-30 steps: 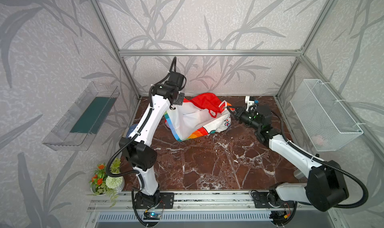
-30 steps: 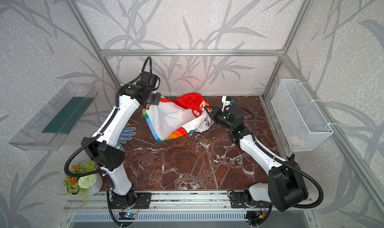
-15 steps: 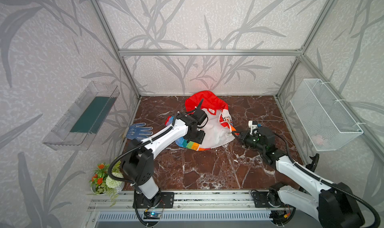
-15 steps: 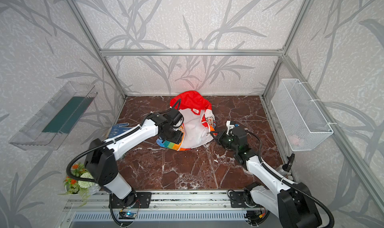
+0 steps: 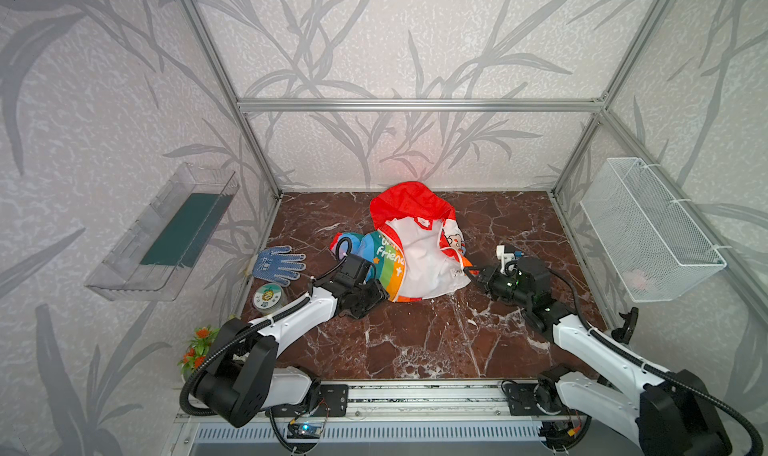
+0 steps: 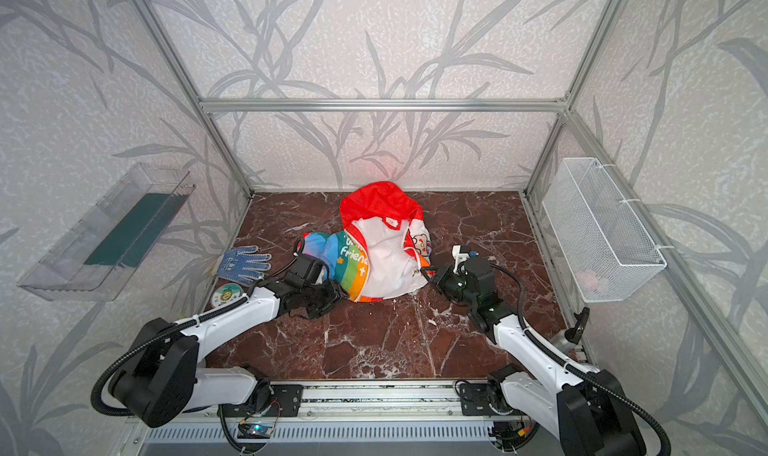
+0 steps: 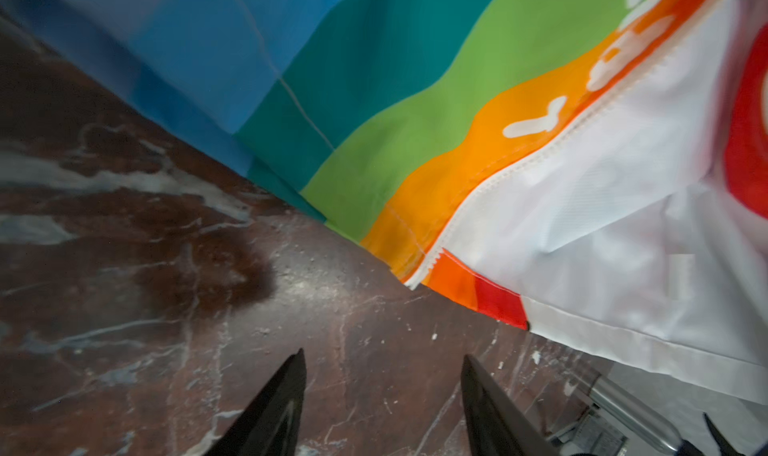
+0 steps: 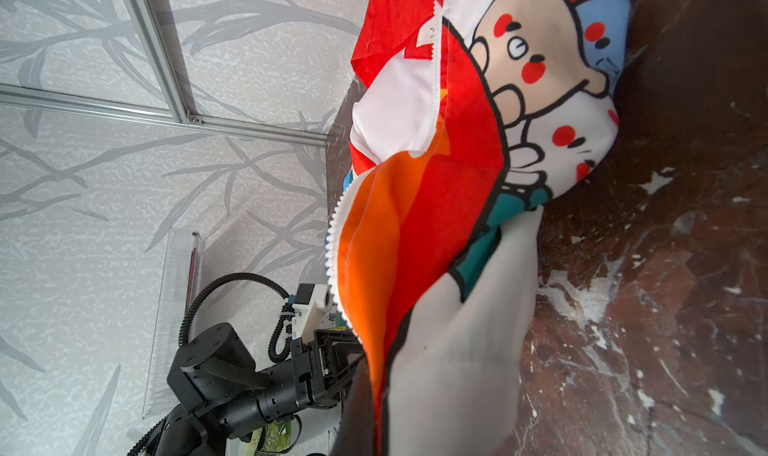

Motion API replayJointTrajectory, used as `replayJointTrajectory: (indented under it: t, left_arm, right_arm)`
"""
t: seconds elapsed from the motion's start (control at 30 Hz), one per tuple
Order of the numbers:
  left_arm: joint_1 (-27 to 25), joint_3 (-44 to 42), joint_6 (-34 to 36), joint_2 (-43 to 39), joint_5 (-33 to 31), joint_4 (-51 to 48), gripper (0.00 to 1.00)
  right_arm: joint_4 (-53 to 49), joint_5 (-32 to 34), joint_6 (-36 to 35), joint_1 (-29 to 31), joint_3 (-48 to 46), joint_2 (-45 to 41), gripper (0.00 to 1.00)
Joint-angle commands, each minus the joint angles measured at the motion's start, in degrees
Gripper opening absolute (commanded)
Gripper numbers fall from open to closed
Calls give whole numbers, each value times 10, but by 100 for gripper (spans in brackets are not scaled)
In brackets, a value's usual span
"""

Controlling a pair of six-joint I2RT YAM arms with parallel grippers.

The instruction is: Zip up the jacket

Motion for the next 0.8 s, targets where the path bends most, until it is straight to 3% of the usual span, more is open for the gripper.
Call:
replayJointTrajectory:
  t: [0.0,0.1,0.3,0.53,0.77]
  left_arm:
    - [7,-26,-89,-15,20,98,62]
    - [10,-54,-136,0,39,164,61]
    - [10,-46,-139,41,49,193,54]
    - [12,-40,-131,58,37,181,42]
    - [12,-26,-113,64,27,155,41]
  right_arm:
    - [-9,17,-2,-1,-16,-25,0]
    - [-19,22,-2,-1,-15,-34,0]
    - [-20,26,-4,-1,-12,-31,0]
    - [-26,16,-9,-1,11,-15,0]
    - [-16,9,-8,-1,15,-1,0]
